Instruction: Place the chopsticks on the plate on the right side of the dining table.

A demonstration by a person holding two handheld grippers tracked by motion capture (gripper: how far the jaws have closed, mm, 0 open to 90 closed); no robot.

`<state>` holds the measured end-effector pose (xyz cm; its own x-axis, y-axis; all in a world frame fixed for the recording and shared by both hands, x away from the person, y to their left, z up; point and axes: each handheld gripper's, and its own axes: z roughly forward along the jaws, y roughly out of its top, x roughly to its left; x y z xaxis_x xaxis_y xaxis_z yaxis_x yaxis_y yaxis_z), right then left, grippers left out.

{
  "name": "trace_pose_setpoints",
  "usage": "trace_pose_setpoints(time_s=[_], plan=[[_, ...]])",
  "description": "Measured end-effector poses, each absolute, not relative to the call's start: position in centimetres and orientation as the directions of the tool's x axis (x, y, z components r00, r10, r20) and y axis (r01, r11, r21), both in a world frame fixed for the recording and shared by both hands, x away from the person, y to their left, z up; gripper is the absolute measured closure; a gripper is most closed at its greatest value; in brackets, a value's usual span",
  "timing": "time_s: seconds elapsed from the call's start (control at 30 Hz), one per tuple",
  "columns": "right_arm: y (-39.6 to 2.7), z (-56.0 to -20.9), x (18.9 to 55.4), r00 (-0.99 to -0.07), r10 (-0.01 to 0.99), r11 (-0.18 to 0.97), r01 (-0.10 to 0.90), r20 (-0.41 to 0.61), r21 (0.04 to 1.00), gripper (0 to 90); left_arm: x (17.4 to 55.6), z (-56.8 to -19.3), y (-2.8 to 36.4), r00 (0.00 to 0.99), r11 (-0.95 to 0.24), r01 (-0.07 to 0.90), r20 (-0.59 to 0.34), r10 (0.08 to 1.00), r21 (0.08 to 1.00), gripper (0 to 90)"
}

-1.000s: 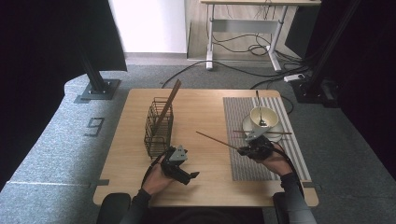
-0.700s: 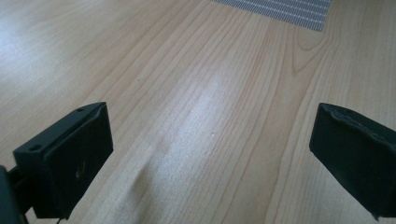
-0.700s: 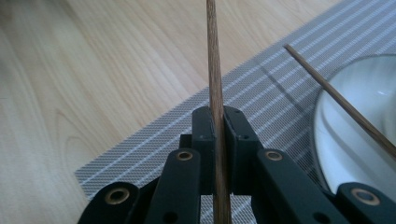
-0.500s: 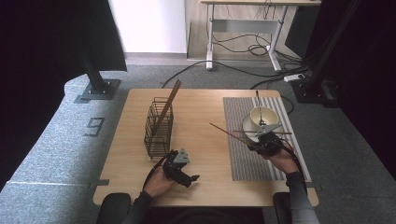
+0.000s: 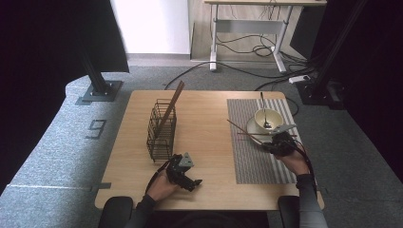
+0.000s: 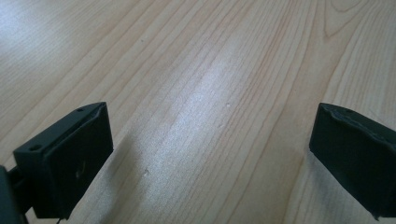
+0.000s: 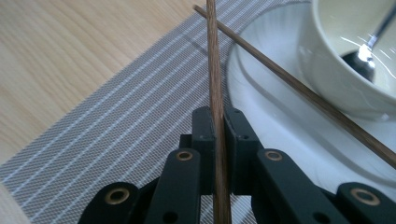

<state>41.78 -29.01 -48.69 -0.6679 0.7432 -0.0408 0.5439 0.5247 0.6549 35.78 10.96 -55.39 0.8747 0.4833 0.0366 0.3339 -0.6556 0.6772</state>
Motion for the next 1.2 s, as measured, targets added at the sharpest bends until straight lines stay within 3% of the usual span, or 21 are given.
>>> trace_pose_setpoints(time_s=[1.2], plan=[[-34.2,-51.1,43.1,-0.526,0.850,0.442,0.668,-0.040,0.599,80.1,35.9,-55.8,10.8,0.884,-0.667,0.349,0.006,0.468,0.658,0.0]])
